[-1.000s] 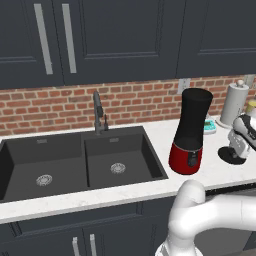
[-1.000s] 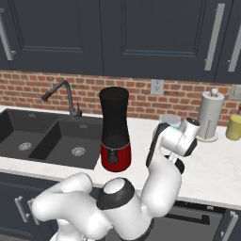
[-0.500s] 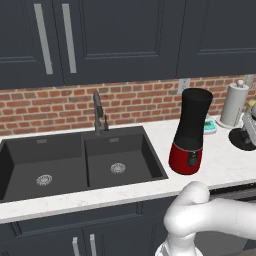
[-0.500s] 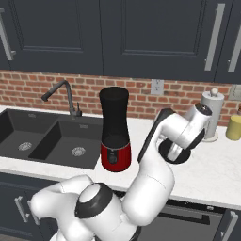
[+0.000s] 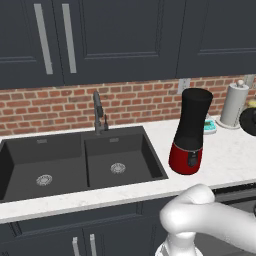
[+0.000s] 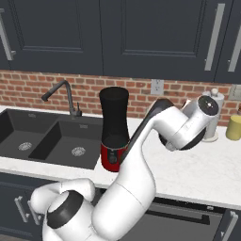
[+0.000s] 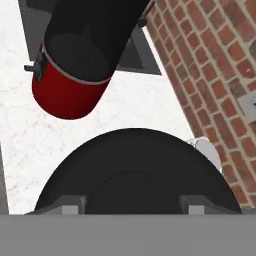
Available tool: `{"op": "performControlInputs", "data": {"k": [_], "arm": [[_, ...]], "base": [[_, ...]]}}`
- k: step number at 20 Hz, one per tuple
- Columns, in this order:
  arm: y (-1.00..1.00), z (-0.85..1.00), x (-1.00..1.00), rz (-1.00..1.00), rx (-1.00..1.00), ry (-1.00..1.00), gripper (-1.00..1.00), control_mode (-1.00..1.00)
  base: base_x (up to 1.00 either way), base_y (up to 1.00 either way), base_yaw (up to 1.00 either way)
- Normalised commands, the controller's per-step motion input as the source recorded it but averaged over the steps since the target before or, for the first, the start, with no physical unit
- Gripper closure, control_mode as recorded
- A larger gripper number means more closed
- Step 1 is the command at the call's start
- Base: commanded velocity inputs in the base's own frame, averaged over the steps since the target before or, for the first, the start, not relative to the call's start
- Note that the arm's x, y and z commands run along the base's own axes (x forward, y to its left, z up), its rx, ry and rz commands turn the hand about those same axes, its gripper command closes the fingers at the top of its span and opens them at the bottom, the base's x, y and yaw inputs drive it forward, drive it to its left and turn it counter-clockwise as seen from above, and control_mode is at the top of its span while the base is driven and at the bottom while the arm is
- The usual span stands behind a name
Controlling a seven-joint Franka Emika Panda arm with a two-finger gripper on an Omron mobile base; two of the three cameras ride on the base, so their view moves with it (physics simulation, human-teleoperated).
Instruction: Close the lid blender by securely placing the lid on top.
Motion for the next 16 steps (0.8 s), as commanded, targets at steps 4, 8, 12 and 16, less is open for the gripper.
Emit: {"op": "performControlInputs", "data": {"k": [4,8,12,16], "arm": [[0.09,1.00,-0.05,-0.07,0.00,-0.16,1.00,-1.00],[0.20,1.00,0.00,-0.05,0.00,-0.06,1.00,-1.00],[0.46,1.00,0.12,-0.02,0.00,0.00,1.00,-1.00],[0.62,0.72,0.27,0.00,0.00,0.07,1.00,-1.00]], "base": [[0.00,0.00,0.00],[0.00,0.00,0.00],[0.00,0.00,0.00],[0.00,0.00,0.00]]}}
